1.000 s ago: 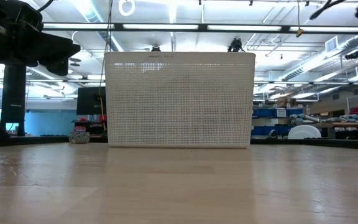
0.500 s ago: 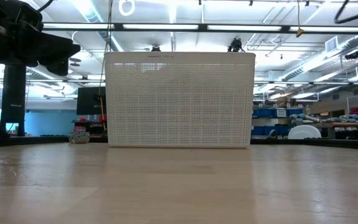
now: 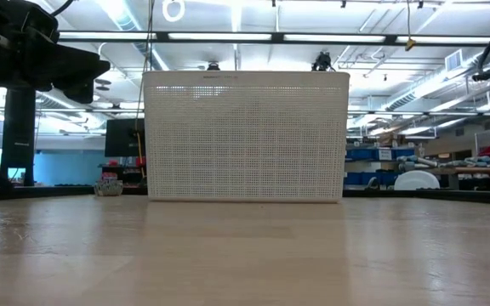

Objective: Sort clothes
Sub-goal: Put the white sock into the laundry bin

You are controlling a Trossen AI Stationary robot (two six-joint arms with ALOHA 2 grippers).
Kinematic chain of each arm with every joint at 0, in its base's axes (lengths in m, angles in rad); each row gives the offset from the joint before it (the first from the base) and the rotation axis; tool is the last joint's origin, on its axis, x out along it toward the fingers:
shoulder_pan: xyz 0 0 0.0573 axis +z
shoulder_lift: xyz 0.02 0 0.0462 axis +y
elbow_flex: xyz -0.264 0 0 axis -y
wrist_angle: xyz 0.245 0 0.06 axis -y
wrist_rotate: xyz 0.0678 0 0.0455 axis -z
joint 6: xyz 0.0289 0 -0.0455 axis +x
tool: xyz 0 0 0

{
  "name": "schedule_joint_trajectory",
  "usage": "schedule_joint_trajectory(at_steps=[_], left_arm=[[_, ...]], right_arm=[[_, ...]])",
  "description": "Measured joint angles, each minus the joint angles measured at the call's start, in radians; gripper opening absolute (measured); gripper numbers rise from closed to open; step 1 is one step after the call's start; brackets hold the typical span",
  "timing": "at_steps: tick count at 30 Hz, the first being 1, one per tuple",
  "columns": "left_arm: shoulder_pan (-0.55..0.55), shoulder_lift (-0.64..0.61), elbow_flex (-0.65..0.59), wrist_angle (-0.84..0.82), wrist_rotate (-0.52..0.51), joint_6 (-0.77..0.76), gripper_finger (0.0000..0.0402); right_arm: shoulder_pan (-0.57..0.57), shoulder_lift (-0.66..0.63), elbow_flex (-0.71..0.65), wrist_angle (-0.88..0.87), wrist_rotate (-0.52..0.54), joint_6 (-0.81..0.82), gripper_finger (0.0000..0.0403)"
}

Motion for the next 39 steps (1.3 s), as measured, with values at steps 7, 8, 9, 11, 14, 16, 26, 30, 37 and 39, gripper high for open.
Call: schedule_joint_trajectory(at_steps=[7, 8, 9, 11, 14, 16, 26, 30, 37, 39], left_arm=[[0.0, 0.0, 0.0, 0.0, 0.0, 0.0, 0.0113], [0.0, 0.0, 0.0, 0.0, 0.0, 0.0, 0.0113], [0.0, 0.0, 0.0, 0.0, 0.0, 0.0, 0.0113], [0.0, 0.0, 0.0, 0.0, 0.0, 0.0, 0.0113], [0.0, 0.0, 0.0, 0.0, 0.0, 0.0, 0.0113], [0.0, 0.0, 0.0, 0.0, 0.0, 0.0, 0.0113], [0.0, 0.0, 0.0, 0.0, 0.0, 0.0, 0.0113], [0.0, 0.0, 0.0, 0.0, 0.0, 0.0, 0.0113], [0.0, 0.0, 0.0, 0.0, 0.0, 0.0, 0.0113], [0.0, 0.0, 0.0, 0.0, 0.0, 0.0, 0.0113]], right_arm=[[-0.025, -0.001, -0.013, -0.051, 0.035, -0.047, 0.0051], [-0.028, -0.001, -0.013, -0.059, 0.04, -0.057, 0.0027], [-0.033, -0.002, -0.013, -0.066, 0.048, -0.071, 0.0015], [-0.048, -0.002, -0.013, -0.079, 0.062, -0.089, 0.0015], [-0.077, -0.002, -0.01, -0.092, 0.085, -0.132, 0.0009], [-0.105, -0.001, 0.003, -0.098, 0.122, -0.178, 0.0006], [-0.327, -0.005, 0.158, -0.271, 0.244, -0.581, 0.0004], [-0.425, -0.028, 0.252, -0.319, 0.327, -0.792, 0.0004], [-0.588, -0.061, 0.475, -0.381, 0.46, -1.158, 0.0004], [-0.63, -0.063, 0.55, -0.382, 0.491, -1.266, 0.0004]])
